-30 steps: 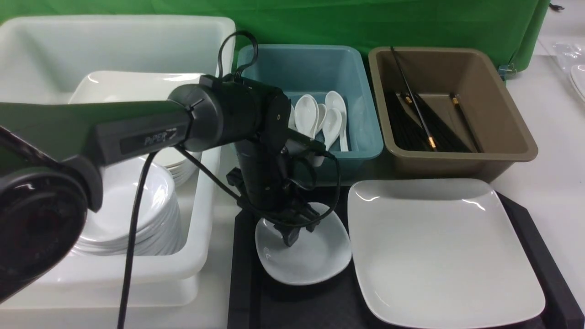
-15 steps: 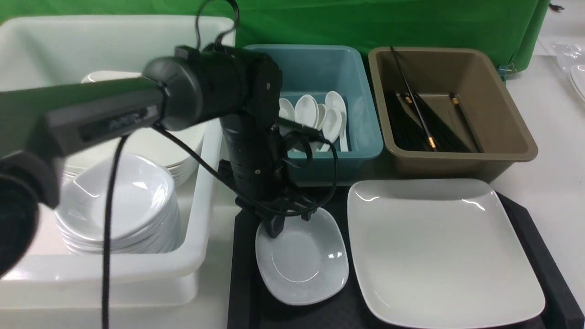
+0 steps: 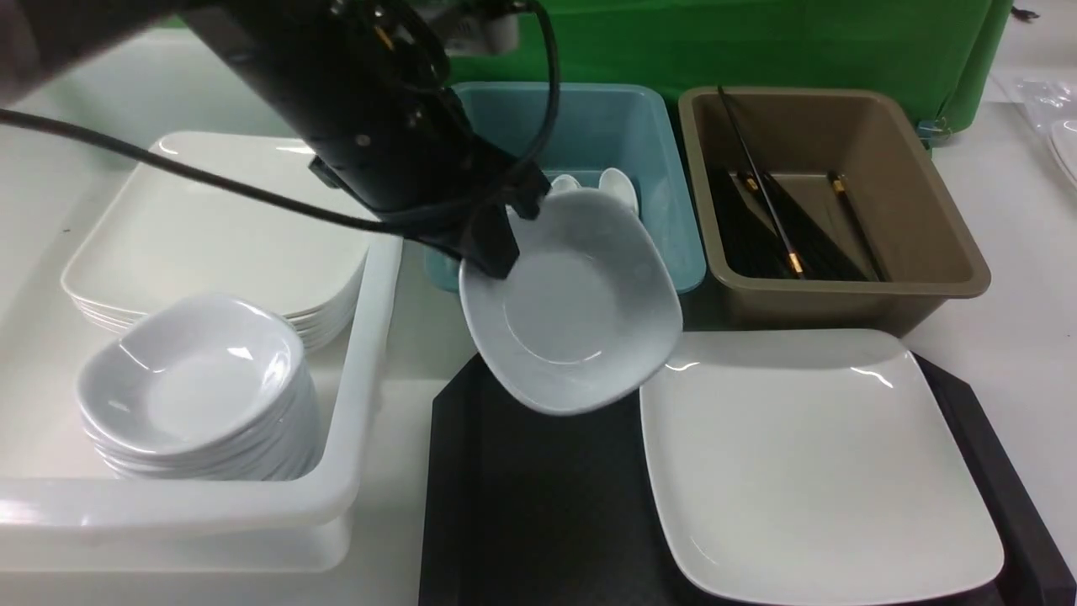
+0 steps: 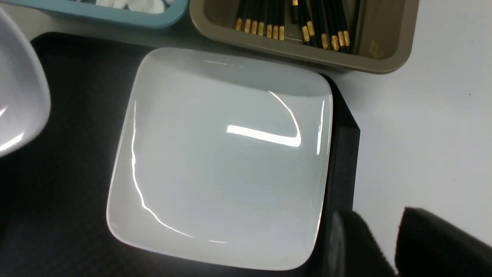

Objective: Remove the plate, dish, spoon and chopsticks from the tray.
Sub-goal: Use the left arm to put the small plate into the large storage box on the left

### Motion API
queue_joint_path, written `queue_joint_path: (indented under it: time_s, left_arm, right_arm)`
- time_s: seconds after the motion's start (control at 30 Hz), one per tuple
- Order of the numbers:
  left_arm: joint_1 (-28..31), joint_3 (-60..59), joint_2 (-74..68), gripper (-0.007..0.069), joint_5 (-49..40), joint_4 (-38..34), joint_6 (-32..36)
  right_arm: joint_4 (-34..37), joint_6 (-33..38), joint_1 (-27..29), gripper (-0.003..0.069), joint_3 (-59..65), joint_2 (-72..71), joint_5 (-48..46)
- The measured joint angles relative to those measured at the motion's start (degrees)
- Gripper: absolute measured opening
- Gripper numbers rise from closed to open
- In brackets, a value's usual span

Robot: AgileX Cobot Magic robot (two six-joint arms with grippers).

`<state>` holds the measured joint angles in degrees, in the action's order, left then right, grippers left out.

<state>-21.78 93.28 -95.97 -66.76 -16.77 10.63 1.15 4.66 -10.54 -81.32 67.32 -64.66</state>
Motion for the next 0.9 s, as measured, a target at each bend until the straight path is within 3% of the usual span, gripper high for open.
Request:
queue_joint_path:
  time_s: [0.1,0.3,0.43,0.63,0.9]
  left_arm:
    - [2.7,-0.12,1.62,0.002,-0.22,-0.89,0.12]
    - [18.16,-2.88,10.0,0.002,-1.53,-1.5,-0.52]
    - [28.69,-13.36,15.9,0.002,-0.43,-1.31,-1.27]
    - [34.75,-26.4,18.22,0.002,5.45,-2.95,-1.21]
    - [35.12,-30.22,17.3,0.0057,9.57,2.82,-0.76]
  right_arm:
    - [0.0,0.25,0.0,0.0216,0.0,0.0,0.0]
    - [0.0,0.45,0.0,0.0216,0.0,0.0,-0.05]
    - [0.0,0.57,0.0,0.0216,0.0,0.0,-0.05]
    - [0.0,0.57,0.0,0.0216,0.0,0.0,-0.05]
    - [0.05,0.77,0.0,0.0216,0.0,0.0,-0.05]
